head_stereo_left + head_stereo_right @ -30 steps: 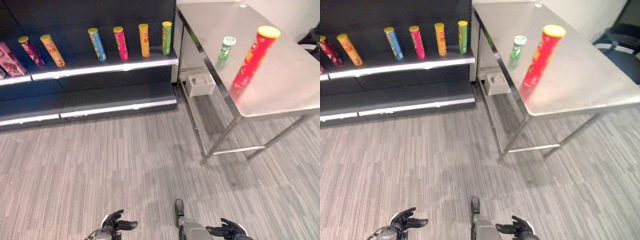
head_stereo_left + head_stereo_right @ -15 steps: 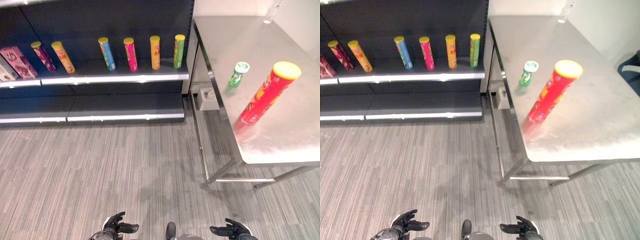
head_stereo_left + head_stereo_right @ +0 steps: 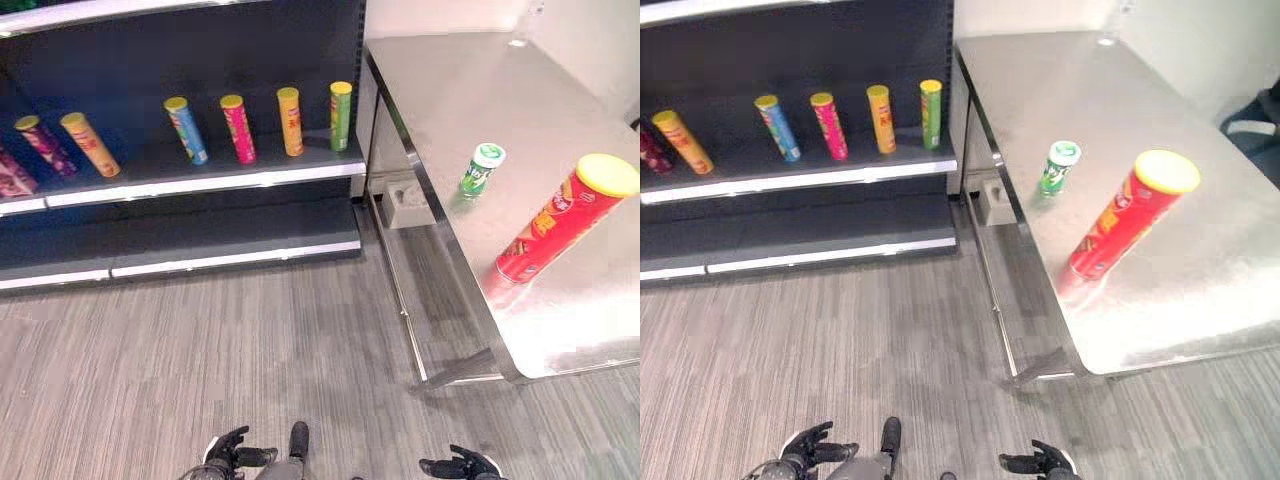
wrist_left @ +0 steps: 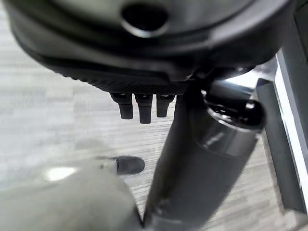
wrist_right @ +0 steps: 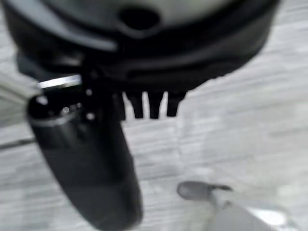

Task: Put the goods on the table back onto the shelves and tidy them up.

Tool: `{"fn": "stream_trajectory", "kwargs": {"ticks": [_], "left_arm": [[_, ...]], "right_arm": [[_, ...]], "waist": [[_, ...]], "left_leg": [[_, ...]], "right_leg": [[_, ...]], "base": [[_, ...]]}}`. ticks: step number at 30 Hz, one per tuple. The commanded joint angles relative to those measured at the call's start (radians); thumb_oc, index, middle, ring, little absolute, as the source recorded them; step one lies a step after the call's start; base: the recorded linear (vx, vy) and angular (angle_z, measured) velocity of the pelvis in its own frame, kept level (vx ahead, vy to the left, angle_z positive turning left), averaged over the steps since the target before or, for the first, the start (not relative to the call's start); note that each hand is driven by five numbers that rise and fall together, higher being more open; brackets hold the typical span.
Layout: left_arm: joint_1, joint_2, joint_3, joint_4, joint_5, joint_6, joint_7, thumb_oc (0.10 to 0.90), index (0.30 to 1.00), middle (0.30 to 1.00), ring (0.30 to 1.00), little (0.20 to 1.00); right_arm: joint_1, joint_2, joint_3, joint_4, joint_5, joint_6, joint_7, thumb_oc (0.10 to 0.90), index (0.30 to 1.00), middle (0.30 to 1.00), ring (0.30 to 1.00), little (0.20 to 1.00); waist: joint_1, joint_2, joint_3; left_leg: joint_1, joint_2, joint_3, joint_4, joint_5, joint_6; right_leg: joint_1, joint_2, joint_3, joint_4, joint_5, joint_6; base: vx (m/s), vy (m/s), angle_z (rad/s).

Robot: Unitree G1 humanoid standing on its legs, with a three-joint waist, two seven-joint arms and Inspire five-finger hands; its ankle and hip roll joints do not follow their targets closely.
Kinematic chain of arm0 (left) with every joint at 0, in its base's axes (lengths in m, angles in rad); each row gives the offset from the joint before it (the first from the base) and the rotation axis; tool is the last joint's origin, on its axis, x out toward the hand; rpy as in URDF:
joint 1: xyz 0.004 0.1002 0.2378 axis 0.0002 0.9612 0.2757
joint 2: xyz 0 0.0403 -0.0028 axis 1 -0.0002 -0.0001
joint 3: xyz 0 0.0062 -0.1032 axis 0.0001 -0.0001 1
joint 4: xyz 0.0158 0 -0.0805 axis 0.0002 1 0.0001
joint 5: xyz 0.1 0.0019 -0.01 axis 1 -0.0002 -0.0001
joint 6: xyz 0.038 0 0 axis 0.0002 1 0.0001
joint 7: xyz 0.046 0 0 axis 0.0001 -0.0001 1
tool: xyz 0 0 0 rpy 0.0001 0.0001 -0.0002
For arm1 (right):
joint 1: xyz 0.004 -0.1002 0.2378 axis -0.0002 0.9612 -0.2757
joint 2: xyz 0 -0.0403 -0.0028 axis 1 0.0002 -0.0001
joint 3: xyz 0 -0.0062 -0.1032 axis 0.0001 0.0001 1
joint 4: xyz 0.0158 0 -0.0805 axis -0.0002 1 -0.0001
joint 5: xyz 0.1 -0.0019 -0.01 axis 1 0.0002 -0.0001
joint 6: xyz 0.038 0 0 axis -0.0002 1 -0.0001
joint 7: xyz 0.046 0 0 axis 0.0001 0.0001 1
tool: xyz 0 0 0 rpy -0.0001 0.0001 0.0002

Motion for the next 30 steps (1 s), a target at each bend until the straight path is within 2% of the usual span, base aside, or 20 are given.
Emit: {"fn": "stream_trajectory", "kwargs": {"ticks": [1,6,9,10,11,13,14,18,20,24,30], "left_arm": [[-0.039,0.030,-0.006,0.017,0.032,-0.029,0.005,0.800,0.900,0.900,0.900,0.900],[-0.048,0.038,-0.004,0.018,0.030,-0.033,0.011,0.800,0.900,0.900,0.900,0.900],[-0.053,0.048,-0.002,0.017,0.025,-0.035,0.013,0.800,0.900,0.900,0.900,0.900],[-0.060,0.057,-0.004,0.046,0.044,-0.019,0.029,0.800,0.900,0.900,0.900,0.900],[-0.061,0.058,-0.005,0.037,0.042,-0.019,0.024,0.800,0.900,0.900,0.900,0.900],[-0.057,0.059,-0.002,0.033,0.033,-0.025,0.019,0.800,0.900,0.900,0.900,0.900],[-0.052,0.058,0.013,0.038,0.014,-0.034,0.017,0.800,0.900,0.900,0.900,0.900],[-0.037,0.060,0.026,0.062,0.025,-0.034,0.014,0.800,0.900,0.900,0.900,0.900],[-0.035,0.068,0.031,0.067,0.037,-0.033,0.010,0.800,0.900,0.900,0.900,0.900],[-0.029,0.061,0.032,0.072,0.082,-0.032,0.004,0.800,0.900,0.900,0.900,0.900],[-0.029,0.057,0.033,0.071,0.088,-0.032,0.006,0.800,0.900,0.900,0.900,0.900]], "right_arm": [[0.022,-0.038,-0.018,-0.034,0.007,-0.010,-0.013,0.800,0.900,0.900,0.900,0.900],[0.011,-0.037,-0.032,-0.026,0.020,-0.011,-0.026,0.800,0.900,0.900,0.900,0.900],[0.014,-0.036,-0.044,-0.021,0.025,-0.011,-0.034,0.800,0.900,0.900,0.900,0.900],[0.017,-0.044,-0.045,-0.004,0.027,-0.009,-0.036,0.800,0.900,0.900,0.900,0.900],[0.022,-0.048,-0.069,0.009,0.047,-0.005,-0.037,0.800,0.900,0.900,0.900,0.900],[0.031,-0.047,-0.078,0.009,0.059,-0.008,-0.035,0.800,0.900,0.900,0.900,0.900],[0.036,-0.056,-0.126,0.011,0.107,-0.014,-0.045,0.800,0.900,0.900,0.900,0.900],[0.056,-0.092,-0.204,0.025,0.154,-0.019,-0.056,0.800,0.900,0.900,0.900,0.900],[0.074,-0.159,-0.317,0.002,0.233,-0.040,-0.076,0.800,0.900,0.900,0.900,0.900],[0.148,-0.254,-0.477,-0.125,0.276,-0.081,-0.119,0.800,0.900,0.900,0.900,0.900],[0.160,-0.276,-0.511,-0.160,0.275,-0.091,-0.136,0.800,0.900,0.900,0.900,0.900]], "waist": [[0.036,-0.007,-0.036],[0.025,0.003,-0.023],[0.020,-0.007,-0.025],[0.005,-0.013,-0.021],[-0.006,-0.015,-0.021],[-0.009,-0.018,-0.018],[-0.013,-0.031,-0.020],[-0.022,-0.042,-0.033],[-0.037,-0.046,-0.046],[-0.059,-0.043,-0.066],[-0.064,-0.040,-0.070]], "left_leg": [[0.038,0.026,0.062,0.007,-0.114,-0.076],[0.063,0.036,0.085,0.003,-0.129,-0.071],[0.072,0.039,0.098,0.003,-0.142,-0.072],[0.078,0.038,0.109,0.003,-0.158,-0.069],[0.076,0.030,0.095,0.008,-0.155,-0.063],[0.087,0.029,0.094,0.008,-0.158,-0.063],[0.103,0.026,0.088,0.010,-0.165,-0.065],[0.124,0.030,0.092,0.004,-0.173,-0.071],[0.140,0.037,0.096,0.003,-0.185,-0.079],[0.162,0.044,0.102,0.003,-0.199,-0.088],[0.167,0.046,0.103,0.003,-0.202,-0.089]], "right_leg": [[-0.085,-0.039,0.012,0.125,-0.048,0.098],[-0.165,-0.041,0.019,0.216,-0.031,0.107],[-0.204,-0.053,-0.028,0.151,0.017,0.103],[-0.231,-0.040,-0.047,0.121,0.028,0.098],[-0.216,-0.038,-0.019,0.095,0.026,0.111],[-0.210,-0.029,-0.007,0.083,0.031,0.114],[-0.197,-0.027,0.014,0.047,0.055,0.120],[-0.172,-0.029,0.006,0.022,0.064,0.116],[-0.139,-0.030,-0.011,0.006,0.055,0.114],[-0.103,-0.031,-0.024,-0.005,0.042,0.113],[-0.096,-0.032,-0.026,-0.007,0.039,0.113]], "base": [[0.14,0.179,-0.58],[0.05,0.075,-0.33],[0.09,-0.016,-0.38],[0.14,-0.015,-0.19],[0.15,0.001,-0.16],[0.11,-0.011,0.15],[0.15,-0.050,0.24],[0.13,-0.042,-0.03],[0.15,-0.045,0.00],[0.11,-0.019,0.03],[0.01,-0.001,0.01]]}}
